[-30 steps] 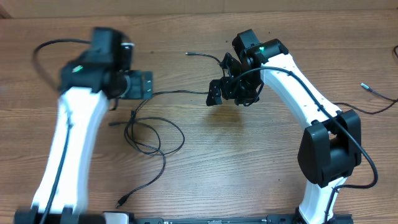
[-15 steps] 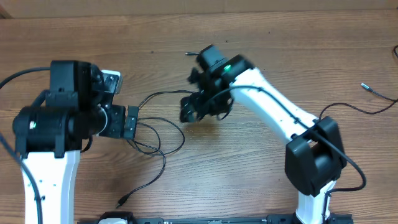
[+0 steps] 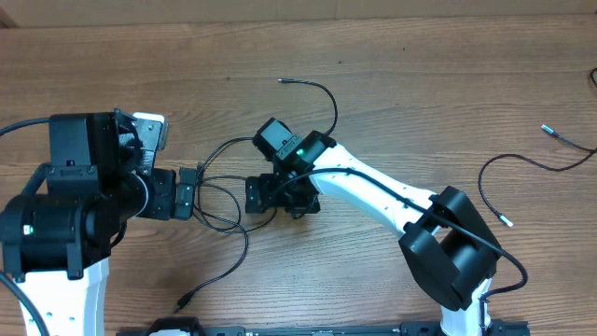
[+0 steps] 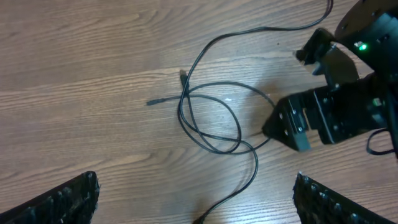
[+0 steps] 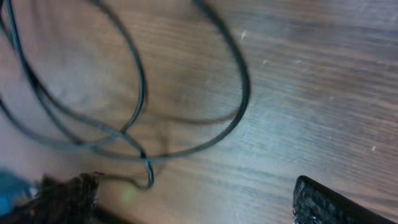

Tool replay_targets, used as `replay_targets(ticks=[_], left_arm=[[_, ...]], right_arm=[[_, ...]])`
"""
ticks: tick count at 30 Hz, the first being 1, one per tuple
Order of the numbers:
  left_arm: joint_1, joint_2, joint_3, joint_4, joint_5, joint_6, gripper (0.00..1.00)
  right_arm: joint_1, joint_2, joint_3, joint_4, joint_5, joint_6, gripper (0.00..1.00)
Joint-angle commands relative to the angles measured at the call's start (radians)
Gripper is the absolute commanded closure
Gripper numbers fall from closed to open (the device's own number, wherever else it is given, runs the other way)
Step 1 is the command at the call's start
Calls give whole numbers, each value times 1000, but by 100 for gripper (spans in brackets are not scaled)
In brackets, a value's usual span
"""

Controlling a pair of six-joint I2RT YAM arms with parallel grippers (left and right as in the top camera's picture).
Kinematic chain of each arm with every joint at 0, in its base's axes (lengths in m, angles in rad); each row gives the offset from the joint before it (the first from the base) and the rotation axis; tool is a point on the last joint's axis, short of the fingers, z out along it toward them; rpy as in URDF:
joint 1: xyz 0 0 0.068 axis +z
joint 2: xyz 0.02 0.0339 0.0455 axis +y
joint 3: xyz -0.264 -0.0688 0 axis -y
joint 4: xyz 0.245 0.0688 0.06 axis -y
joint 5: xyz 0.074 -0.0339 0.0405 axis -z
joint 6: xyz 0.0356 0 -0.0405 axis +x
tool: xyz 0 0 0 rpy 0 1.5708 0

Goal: Untangle cables

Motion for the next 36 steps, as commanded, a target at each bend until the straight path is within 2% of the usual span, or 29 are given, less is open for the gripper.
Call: replay_targets(ticks=[1, 7, 11, 13, 15, 16, 20, 22, 34, 36], left_arm=[[6, 16, 5, 2, -11, -3, 0], [6, 49, 5, 4, -11, -3, 0], [6, 75, 5, 4, -11, -3, 0], [6, 87, 5, 4, -11, -3, 0], [6, 101, 5, 4, -11, -3, 0], [6, 110, 5, 4, -11, -3, 0], [6, 138, 5, 4, -11, -3, 0], [6, 152, 5, 3, -12, -3, 0], [6, 191, 5, -19, -30, 0, 1], [6, 191, 5, -19, -30, 0, 0]], right_arm=[[30, -5, -49, 56, 72, 200, 8], [82, -5, -150, 201, 102, 342, 17], [105, -5, -185, 240, 111, 362, 26], [110, -5, -185, 245, 114, 362, 34], [114, -5, -185, 255, 114, 363, 47], [117, -5, -185, 262, 114, 363, 58], [125, -5, -185, 291, 118, 363, 84], [125, -5, -185, 301, 126, 365, 95], [112, -5, -185, 295, 191, 378, 95], [111, -5, -185, 294, 201, 377, 77]])
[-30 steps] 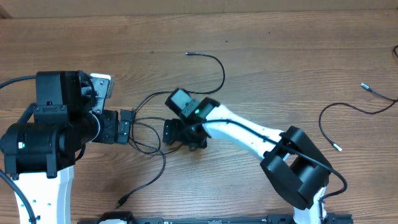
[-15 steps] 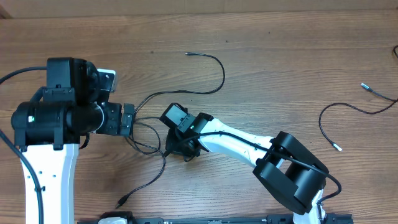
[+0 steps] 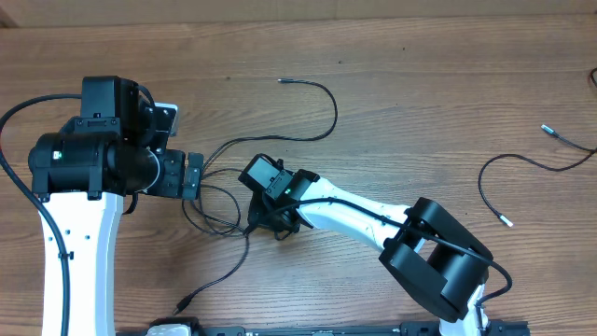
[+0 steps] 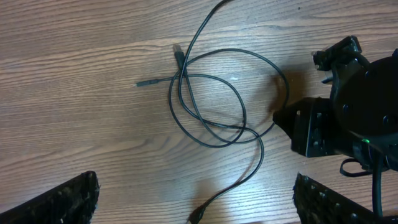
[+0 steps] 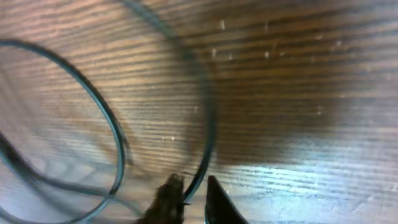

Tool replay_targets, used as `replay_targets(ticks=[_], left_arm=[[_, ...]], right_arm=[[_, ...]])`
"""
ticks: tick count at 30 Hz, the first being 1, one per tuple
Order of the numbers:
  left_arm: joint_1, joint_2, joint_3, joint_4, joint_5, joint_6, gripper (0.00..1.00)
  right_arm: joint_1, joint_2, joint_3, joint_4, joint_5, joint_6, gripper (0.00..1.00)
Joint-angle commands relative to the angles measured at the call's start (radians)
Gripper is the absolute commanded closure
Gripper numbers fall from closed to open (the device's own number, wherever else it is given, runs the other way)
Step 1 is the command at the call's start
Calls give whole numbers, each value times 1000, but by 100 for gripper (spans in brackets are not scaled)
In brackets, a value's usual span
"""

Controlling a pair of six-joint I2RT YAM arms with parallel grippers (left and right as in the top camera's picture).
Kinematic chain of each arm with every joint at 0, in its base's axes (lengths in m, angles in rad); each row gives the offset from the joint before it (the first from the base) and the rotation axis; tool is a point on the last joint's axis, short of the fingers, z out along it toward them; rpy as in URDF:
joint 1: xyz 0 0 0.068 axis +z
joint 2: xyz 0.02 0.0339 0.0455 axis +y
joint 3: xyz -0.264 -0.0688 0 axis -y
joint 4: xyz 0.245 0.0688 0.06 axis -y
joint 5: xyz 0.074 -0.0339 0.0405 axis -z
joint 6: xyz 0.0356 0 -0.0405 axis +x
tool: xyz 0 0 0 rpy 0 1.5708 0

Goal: Untangle cables

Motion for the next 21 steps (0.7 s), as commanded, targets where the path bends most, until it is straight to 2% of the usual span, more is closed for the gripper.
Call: replay_targets(ticks=[1, 2, 5, 15, 21], left_arm=[[6, 5, 5, -3, -13, 0, 0], [6, 5, 5, -3, -13, 0, 0], [6, 5, 5, -3, -13, 0, 0], [6, 5, 5, -3, -13, 0, 0], [6, 5, 5, -3, -13, 0, 0]], right_arm=[[-4, -5, -3, 0, 33, -9, 67], [-4, -5, -3, 0, 39, -8, 62], [5, -4, -3, 0, 73, -8, 60], [13, -4, -3, 8, 87, -3, 57], [21, -3, -3, 18, 54, 34, 53]])
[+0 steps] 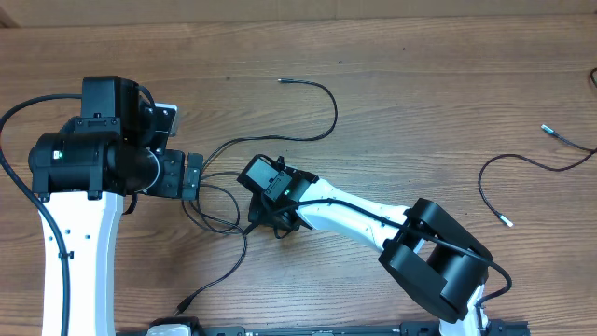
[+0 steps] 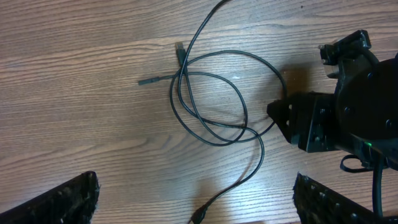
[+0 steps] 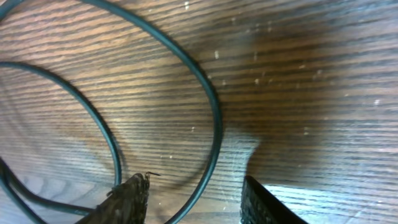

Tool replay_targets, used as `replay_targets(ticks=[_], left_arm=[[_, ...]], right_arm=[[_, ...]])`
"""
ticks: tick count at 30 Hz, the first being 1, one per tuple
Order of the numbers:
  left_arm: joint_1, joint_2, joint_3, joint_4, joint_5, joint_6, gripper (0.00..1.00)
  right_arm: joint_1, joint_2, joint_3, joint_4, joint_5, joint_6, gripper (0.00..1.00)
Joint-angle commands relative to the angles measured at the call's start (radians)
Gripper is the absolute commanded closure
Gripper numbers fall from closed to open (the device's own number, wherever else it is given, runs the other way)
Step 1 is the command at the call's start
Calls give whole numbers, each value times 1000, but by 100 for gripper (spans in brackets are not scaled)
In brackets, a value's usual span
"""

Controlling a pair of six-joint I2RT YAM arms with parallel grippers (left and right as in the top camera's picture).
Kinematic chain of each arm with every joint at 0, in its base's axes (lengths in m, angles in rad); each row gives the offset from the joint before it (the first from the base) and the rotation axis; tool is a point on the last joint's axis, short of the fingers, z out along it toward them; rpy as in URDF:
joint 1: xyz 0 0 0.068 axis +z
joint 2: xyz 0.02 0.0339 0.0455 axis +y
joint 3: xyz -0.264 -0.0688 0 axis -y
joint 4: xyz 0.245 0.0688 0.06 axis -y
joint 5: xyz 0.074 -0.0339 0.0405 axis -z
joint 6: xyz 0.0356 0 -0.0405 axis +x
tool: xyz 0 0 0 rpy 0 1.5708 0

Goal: Untangle cables

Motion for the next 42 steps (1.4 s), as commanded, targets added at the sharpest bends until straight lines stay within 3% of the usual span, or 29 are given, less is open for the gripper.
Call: replay_targets(ticks=[1, 12, 21, 25, 29, 36, 42], left_arm=[[6, 4, 5, 0, -7, 0, 0], [6, 4, 5, 0, -7, 0, 0], [6, 4, 5, 0, -7, 0, 0], [6, 4, 5, 0, -7, 0, 0], [6, 4, 5, 0, -7, 0, 0], [6, 4, 5, 0, -7, 0, 0], [6, 4, 5, 0, -7, 0, 1]], right_arm=[[17, -3, -3, 7, -10, 43, 52], [94, 64, -3, 111, -11, 61, 52], [93, 75, -3, 99, -9, 75, 80], [87, 75, -3, 97, 9, 75, 84], [68, 75, -3, 90, 17, 74, 96], [10, 75, -3, 63, 19, 74, 96], [-53, 54, 8, 0, 18, -13, 96]])
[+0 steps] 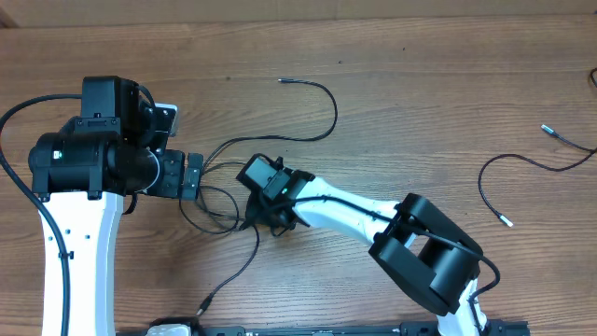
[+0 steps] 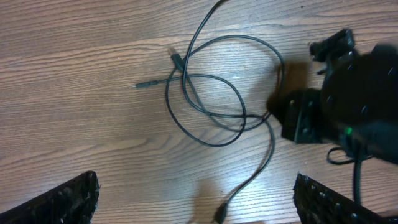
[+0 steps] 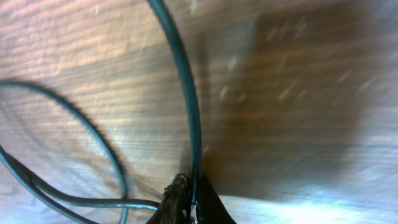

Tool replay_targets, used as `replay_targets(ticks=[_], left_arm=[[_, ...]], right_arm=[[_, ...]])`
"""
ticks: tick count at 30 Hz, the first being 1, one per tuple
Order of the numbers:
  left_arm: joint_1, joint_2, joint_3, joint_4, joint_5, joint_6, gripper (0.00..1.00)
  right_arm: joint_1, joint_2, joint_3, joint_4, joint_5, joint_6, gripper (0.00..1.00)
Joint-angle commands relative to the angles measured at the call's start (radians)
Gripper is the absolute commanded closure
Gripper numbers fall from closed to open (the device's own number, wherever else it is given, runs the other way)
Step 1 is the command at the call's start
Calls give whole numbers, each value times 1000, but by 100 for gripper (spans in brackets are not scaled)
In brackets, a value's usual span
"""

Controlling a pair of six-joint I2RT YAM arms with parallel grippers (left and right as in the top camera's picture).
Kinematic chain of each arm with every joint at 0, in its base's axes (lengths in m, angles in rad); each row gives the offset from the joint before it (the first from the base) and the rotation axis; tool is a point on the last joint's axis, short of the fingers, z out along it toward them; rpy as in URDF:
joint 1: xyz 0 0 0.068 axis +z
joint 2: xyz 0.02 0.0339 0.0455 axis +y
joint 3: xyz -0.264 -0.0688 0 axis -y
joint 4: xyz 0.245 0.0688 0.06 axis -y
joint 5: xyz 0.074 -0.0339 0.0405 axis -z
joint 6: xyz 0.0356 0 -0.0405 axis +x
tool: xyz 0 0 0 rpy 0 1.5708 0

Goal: Untangle cables

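A thin black cable lies in tangled loops (image 1: 216, 198) on the wooden table (image 1: 420, 75). One end (image 1: 284, 81) reaches far back and its plug end (image 1: 203, 306) trails toward the front. My right gripper (image 1: 255, 217) is at the right side of the loops. In the right wrist view it (image 3: 191, 202) is shut on a strand of the cable (image 3: 180, 81). My left gripper (image 1: 189, 175) hangs open at the loops' left edge. From its own view, with wide-apart fingers (image 2: 68, 199), it (image 2: 196, 202) looks down on the loops (image 2: 205, 102) and touches nothing.
A second black cable (image 1: 522, 168) lies apart at the far right, its ends at the table's right edge (image 1: 550, 131) and nearer the front (image 1: 506, 222). The right arm's white links (image 1: 354, 210) stretch across the table middle.
My right gripper, then open around a strand, is now shut on it. The loops have shifted, and the trailing plug end lies farther right. The left arm has not moved.
At first my right gripper was open above the loops' right side, with the left arm lower in the frame. Then the left arm stood farther back and the right gripper was down at the loop. It was open around a strand, and now pinches it.
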Motion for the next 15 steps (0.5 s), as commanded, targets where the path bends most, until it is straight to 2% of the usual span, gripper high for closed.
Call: replay_targets(ticks=[1, 7, 15], left_arm=[[6, 4, 5, 0, -6, 0, 1], [6, 4, 5, 0, -6, 0, 0], [6, 4, 5, 0, -6, 0, 0]], right_arm=[[-47, -7, -3, -52, 40, -49, 96], [-138, -148, 2, -76, 63, -153, 96], [-264, -460, 2, -81, 195, -282, 96]])
